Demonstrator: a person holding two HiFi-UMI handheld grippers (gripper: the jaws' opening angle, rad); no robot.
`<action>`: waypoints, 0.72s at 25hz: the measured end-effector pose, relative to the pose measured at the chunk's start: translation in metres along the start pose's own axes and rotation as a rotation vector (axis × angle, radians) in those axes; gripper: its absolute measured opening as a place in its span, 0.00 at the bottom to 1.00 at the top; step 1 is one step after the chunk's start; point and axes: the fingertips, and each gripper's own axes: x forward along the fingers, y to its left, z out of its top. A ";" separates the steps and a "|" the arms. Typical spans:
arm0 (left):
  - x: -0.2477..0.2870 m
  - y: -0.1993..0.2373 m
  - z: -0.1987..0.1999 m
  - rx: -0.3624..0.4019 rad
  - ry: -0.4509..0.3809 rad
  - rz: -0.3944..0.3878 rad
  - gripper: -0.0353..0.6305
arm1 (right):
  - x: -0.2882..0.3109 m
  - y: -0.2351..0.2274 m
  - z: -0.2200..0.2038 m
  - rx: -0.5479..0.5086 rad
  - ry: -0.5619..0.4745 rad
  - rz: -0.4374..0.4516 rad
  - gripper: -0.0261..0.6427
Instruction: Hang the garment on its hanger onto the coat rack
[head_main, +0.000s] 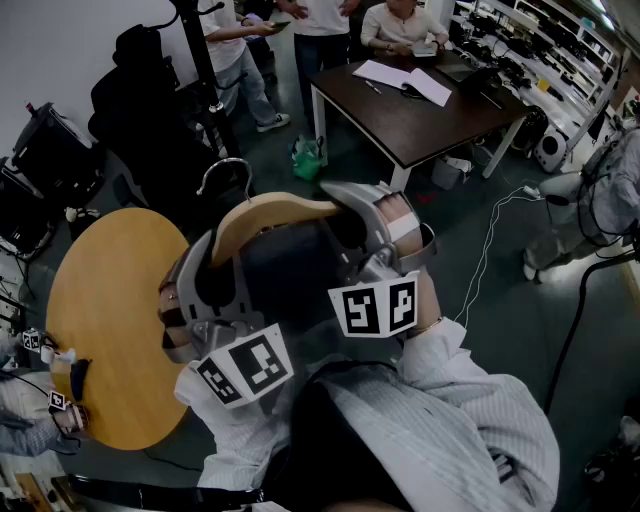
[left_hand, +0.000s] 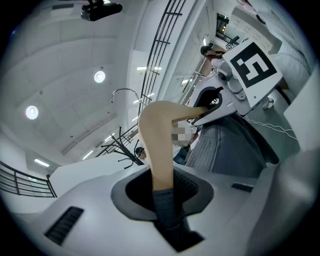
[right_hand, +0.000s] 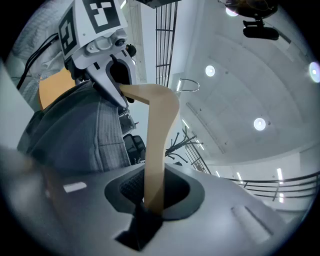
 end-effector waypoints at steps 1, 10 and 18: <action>0.000 0.000 -0.001 -0.002 0.001 -0.004 0.17 | 0.000 0.001 0.000 0.001 0.003 0.002 0.13; -0.002 0.002 0.003 -0.004 -0.006 -0.014 0.17 | -0.004 -0.002 0.001 0.009 0.016 0.002 0.13; -0.003 -0.005 0.016 0.001 -0.003 -0.011 0.17 | -0.014 -0.009 -0.007 0.022 0.013 0.004 0.13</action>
